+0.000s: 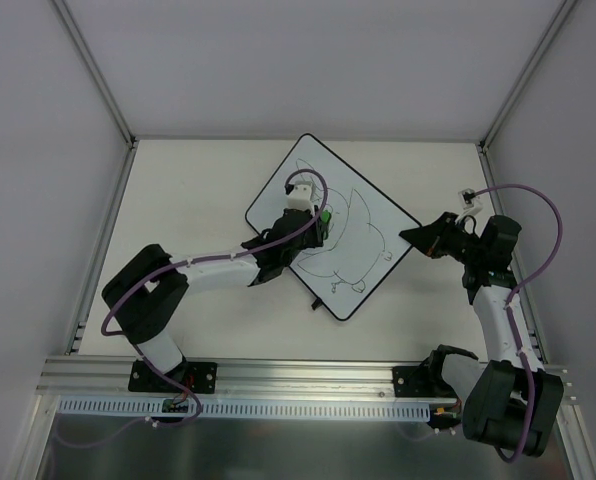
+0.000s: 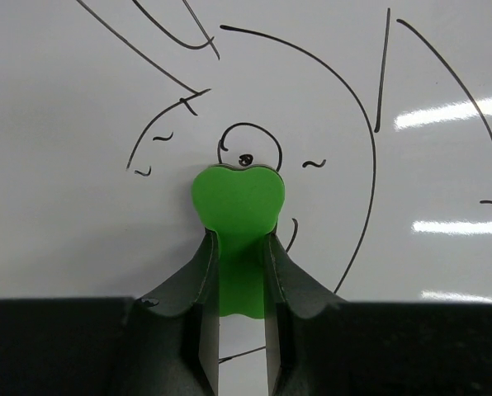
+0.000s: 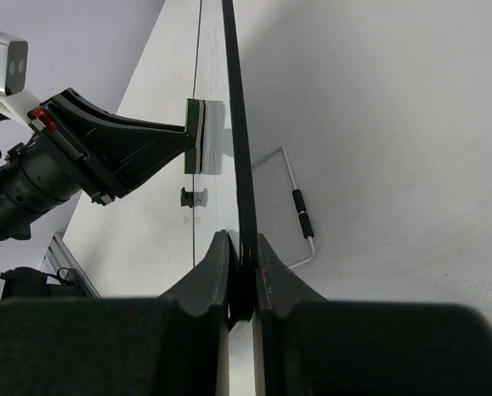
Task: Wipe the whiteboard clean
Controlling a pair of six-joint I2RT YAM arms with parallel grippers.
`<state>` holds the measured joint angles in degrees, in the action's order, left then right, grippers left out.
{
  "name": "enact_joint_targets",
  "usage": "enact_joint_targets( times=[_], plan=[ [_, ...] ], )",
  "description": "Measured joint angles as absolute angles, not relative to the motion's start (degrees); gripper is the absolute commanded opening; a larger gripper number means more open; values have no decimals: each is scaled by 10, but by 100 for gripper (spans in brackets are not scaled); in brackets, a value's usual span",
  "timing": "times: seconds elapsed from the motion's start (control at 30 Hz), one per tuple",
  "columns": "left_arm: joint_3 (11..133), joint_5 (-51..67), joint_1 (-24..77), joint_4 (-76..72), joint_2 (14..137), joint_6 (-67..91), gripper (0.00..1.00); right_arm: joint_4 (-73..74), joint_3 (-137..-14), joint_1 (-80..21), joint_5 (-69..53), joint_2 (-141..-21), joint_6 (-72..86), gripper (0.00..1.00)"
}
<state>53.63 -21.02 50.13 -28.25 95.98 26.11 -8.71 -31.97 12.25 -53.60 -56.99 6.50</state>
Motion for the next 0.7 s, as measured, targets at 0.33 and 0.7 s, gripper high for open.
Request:
enact_joint_targets(
  times=[0.33, 0.7],
  plan=[
    [622, -148, 393, -228, 994, 222, 0, -99, -320, 107, -531, -568, 61, 0],
    [745, -121, 307, -183, 1075, 165, 4, -96, -322, 96, -517, -566, 58, 0]
  ],
)
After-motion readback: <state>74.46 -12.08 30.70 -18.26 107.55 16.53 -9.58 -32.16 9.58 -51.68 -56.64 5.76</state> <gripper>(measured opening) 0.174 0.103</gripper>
